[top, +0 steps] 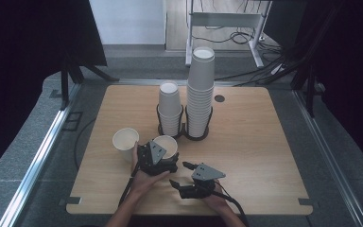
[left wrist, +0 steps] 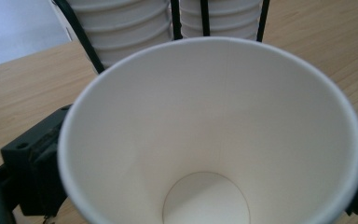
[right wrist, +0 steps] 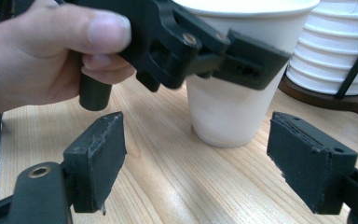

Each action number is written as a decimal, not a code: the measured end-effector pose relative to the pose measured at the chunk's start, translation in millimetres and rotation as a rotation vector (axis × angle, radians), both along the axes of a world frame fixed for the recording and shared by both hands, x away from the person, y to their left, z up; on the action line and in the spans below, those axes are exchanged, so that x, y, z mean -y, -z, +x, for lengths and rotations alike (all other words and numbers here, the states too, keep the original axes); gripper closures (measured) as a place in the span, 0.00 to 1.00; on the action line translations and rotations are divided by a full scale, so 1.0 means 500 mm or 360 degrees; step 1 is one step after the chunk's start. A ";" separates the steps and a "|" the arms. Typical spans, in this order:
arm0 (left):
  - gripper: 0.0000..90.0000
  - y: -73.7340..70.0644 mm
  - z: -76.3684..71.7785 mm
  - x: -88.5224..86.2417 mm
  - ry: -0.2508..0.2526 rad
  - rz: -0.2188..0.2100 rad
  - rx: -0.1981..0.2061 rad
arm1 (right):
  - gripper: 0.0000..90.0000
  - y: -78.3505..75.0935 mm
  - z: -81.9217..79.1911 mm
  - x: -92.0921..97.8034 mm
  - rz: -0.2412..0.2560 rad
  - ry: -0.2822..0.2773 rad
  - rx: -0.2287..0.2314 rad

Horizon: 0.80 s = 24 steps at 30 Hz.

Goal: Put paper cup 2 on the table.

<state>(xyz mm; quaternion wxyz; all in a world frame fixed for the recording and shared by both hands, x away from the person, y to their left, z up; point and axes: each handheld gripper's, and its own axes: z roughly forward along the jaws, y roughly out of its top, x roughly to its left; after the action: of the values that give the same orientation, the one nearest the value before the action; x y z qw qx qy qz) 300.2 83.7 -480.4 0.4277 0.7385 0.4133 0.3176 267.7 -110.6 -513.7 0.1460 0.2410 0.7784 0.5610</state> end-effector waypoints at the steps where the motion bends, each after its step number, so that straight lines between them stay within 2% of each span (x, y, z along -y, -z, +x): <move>1: 0.02 -0.005 -0.003 -0.001 0.0004 -0.0010 0.0006 | 0.21 0.000 0.000 0.000 -0.0003 -0.0004 0.0002; 3: 0.01 -0.013 -0.008 -0.002 0.0014 -0.0005 0.0017 | 0.21 0.000 -0.002 0.001 -0.0004 -0.0010 0.0004; 12: 0.00 -0.058 -0.038 -0.021 0.0069 -0.0082 0.0008 | 0.21 -0.014 -0.008 0.011 0.0020 -0.0016 0.0034; 15: 0.00 -0.074 -0.050 -0.032 0.0099 -0.0135 0.0007 | 0.21 -0.018 -0.008 0.017 0.0048 -0.0005 0.0041; 18: 0.00 -0.084 -0.061 -0.044 0.0165 -0.0218 -0.0007 | 0.21 -0.021 -0.006 0.026 0.0055 0.0019 0.0044; 20: 0.00 -0.084 -0.069 -0.051 0.0216 -0.0276 -0.0032 | 0.21 -0.024 -0.004 0.032 0.0056 0.0035 0.0050; 24: 0.01 -0.076 -0.081 -0.064 0.0275 -0.0342 -0.0102 | 0.21 -0.032 0.001 0.046 0.0059 0.0080 0.0072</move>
<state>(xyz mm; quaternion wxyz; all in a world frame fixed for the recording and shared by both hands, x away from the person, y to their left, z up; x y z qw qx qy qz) 259.8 115.5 -442.3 0.5166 0.7310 0.3933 0.2098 267.9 -133.8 -497.5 0.1730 0.2503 0.7581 0.5768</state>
